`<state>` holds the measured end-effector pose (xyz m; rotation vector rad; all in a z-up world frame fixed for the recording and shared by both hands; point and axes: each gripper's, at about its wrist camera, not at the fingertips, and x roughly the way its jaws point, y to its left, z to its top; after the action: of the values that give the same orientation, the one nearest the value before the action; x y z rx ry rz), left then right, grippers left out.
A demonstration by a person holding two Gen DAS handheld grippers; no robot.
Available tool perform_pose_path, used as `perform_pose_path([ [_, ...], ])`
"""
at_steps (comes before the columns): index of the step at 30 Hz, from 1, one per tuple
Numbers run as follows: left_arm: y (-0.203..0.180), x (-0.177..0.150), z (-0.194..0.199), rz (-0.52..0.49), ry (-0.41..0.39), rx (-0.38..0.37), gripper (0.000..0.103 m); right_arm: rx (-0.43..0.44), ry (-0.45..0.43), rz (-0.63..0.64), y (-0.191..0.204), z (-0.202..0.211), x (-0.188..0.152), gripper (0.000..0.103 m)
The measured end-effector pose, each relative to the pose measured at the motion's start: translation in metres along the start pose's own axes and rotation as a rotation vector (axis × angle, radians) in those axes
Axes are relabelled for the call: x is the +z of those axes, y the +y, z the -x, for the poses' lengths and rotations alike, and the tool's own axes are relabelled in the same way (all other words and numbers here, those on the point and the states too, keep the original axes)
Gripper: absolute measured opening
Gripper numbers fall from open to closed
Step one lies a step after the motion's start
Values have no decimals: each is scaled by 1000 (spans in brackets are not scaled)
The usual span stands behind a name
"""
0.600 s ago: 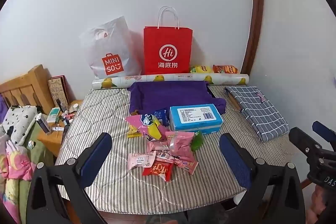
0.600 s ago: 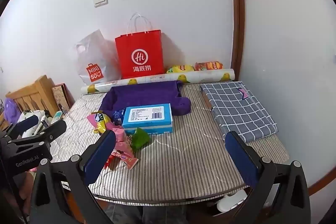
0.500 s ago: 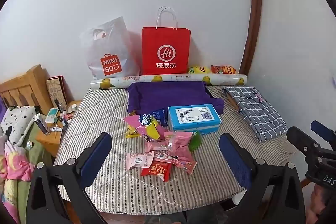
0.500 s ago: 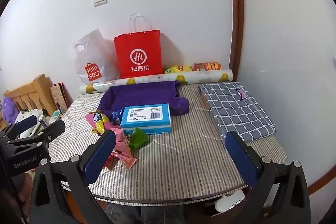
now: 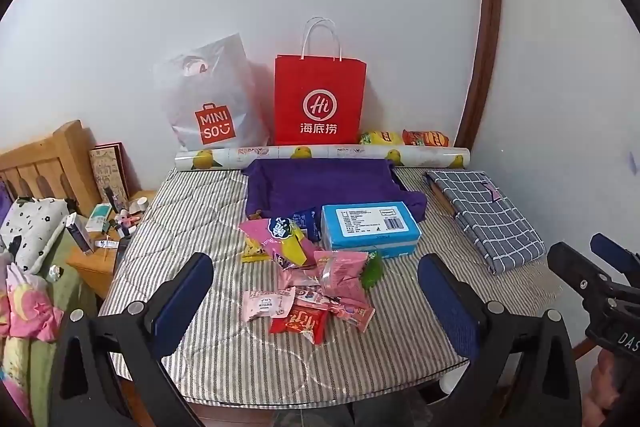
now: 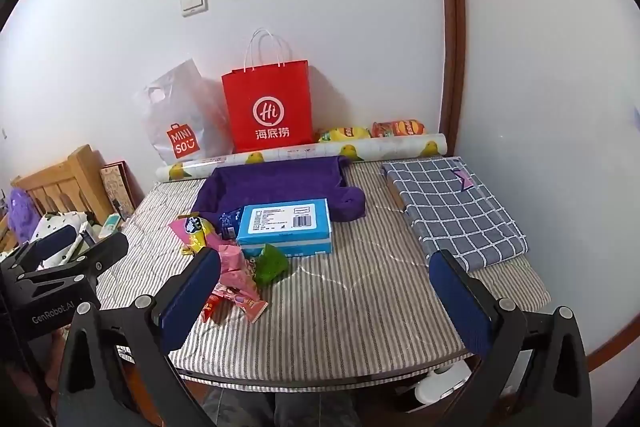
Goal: Organize snacks
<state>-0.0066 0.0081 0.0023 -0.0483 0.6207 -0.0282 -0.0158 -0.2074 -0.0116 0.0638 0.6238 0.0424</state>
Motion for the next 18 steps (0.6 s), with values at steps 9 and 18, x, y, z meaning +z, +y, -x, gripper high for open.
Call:
perform_pose_path([
  [9,1,0,7,1,-23,-1,103,-1,-6,-3,2,2,0,103],
  [18,2,-1,10,5,-28,-2,103,3,-8,-3,2,3,0,103],
])
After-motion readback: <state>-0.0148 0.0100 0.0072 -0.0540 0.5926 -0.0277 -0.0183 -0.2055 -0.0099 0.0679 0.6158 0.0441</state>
